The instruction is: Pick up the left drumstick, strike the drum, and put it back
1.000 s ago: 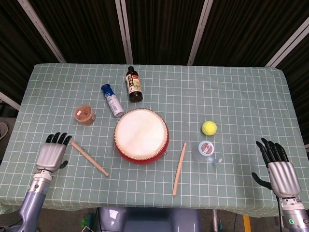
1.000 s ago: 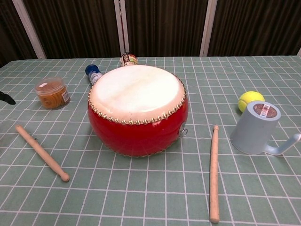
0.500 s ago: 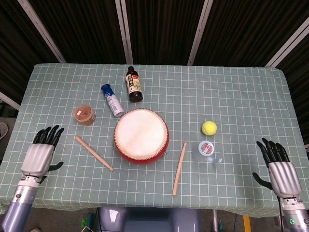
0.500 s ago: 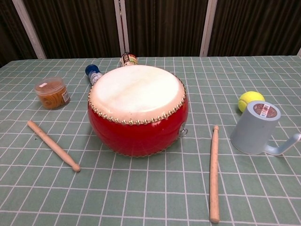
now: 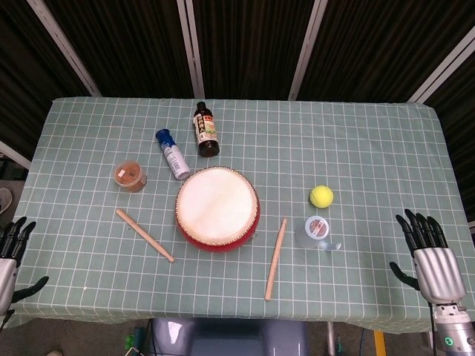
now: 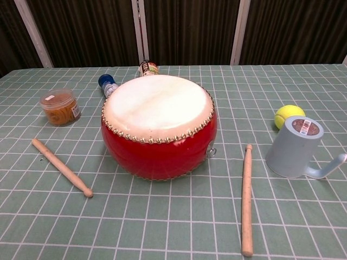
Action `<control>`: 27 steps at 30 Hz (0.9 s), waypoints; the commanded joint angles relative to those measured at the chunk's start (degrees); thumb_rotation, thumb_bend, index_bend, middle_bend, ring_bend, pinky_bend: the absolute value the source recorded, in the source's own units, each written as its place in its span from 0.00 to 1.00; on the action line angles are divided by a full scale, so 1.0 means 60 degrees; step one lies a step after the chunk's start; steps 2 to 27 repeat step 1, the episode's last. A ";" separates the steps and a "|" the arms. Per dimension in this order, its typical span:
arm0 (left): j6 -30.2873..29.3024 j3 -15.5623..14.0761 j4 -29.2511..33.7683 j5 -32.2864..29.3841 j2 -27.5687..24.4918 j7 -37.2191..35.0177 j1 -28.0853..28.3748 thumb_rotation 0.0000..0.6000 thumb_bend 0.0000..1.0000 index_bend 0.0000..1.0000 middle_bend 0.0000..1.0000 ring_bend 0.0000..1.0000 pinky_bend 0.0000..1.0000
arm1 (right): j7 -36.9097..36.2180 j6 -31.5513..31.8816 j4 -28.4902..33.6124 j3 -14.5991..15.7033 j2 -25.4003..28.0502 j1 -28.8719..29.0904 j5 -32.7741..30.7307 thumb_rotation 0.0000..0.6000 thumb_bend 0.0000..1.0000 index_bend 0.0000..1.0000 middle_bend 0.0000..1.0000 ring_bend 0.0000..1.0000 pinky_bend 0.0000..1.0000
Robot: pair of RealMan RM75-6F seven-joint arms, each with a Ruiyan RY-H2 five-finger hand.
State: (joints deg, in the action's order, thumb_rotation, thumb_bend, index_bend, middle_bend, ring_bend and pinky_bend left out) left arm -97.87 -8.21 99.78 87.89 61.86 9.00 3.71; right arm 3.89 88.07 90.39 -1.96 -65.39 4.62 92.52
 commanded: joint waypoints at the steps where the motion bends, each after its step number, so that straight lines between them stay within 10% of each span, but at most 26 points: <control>1: -0.0055 0.0160 -0.0163 0.0146 0.0069 -0.0105 -0.0057 1.00 0.01 0.00 0.00 0.00 0.00 | -0.0003 0.0040 -0.0044 -0.0004 -0.0036 -0.0006 0.0037 1.00 0.26 0.00 0.00 0.00 0.07; 27: -0.0055 0.0160 -0.0163 0.0146 0.0069 -0.0105 -0.0057 1.00 0.01 0.00 0.00 0.00 0.00 | -0.0003 0.0040 -0.0044 -0.0004 -0.0036 -0.0006 0.0037 1.00 0.26 0.00 0.00 0.00 0.07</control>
